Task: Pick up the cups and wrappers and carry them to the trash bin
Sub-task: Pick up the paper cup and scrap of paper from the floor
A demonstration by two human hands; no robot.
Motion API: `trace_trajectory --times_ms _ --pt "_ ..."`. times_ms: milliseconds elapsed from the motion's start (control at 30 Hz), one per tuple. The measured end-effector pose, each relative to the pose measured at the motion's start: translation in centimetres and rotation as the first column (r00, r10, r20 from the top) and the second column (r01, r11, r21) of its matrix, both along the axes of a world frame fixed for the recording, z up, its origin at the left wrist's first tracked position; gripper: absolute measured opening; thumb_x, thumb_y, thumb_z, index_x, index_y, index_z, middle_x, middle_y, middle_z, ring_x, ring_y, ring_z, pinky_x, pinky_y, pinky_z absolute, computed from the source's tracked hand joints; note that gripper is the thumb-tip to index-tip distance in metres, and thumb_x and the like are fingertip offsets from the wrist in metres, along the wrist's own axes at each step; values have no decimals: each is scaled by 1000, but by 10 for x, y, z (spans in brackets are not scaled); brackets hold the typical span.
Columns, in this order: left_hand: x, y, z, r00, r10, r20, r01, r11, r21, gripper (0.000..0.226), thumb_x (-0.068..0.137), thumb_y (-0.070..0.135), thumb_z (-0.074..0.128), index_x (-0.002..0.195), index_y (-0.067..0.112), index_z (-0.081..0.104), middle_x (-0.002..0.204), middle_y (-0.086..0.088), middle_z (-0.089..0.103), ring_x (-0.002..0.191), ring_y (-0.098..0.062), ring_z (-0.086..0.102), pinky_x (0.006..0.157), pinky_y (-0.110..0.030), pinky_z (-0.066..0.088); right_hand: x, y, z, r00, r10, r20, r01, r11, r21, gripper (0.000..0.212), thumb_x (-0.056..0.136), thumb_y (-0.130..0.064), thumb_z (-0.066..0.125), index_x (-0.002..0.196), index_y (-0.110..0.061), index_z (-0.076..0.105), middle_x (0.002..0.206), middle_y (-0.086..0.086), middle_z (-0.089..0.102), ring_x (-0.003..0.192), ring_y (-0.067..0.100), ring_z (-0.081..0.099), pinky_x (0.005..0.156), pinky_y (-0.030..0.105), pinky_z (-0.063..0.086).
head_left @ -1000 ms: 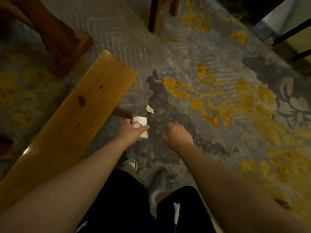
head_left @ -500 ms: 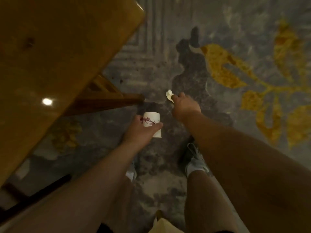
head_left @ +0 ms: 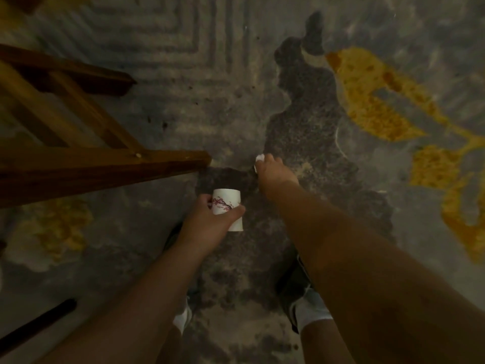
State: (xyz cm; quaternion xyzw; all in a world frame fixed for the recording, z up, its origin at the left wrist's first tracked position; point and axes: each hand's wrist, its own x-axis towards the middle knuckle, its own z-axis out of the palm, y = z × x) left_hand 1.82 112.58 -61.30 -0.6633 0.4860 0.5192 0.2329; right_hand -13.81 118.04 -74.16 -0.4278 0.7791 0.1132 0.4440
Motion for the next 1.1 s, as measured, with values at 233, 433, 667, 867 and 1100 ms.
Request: trace_trajectory --times_ms 233,433,667,867,1100 --pt "7 6 36 999 -46 -11 45 997 -56 83 69 57 80 138 26 44 118 3 59 95 -16 60 76 -37 49 27 61 39 991 -107 85 105 994 30 29 100 -20 48 124 -9 61 124 13 61 114 27 57 95 40 48" --pt "-26 13 153 996 -46 -70 42 997 -59 76 69 54 82 131 23 50 115 1 63 88 -10 61 67 -29 47 6 109 202 927 -344 150 360 927 -102 20 97 -22 52 111 -12 63 115 11 63 105 27 59 90 33 45" --pt "-96 -13 322 965 -80 -249 38 985 -171 58 69 50 84 113 29 54 101 12 64 84 -2 60 62 -23 44 -83 90 410 842 -486 235 536 799 -271 22 88 -28 59 110 -23 56 109 2 65 101 22 62 81 30 46" --pt "-144 -51 473 943 -124 -308 21 948 -319 59 69 44 87 114 22 56 102 2 67 83 -11 62 68 -33 46 -165 53 571 902 -397 172 422 723 -547 14 90 -15 58 98 -13 70 104 12 60 93 30 61 80 32 43" --pt "-183 -88 630 880 -306 -364 73 843 -532 62 67 53 85 114 25 56 108 1 68 90 -15 64 75 -34 50 -222 13 745 968 -252 24 170 577 -799 6 88 -19 59 89 -18 65 91 3 60 85 21 57 74 34 44"
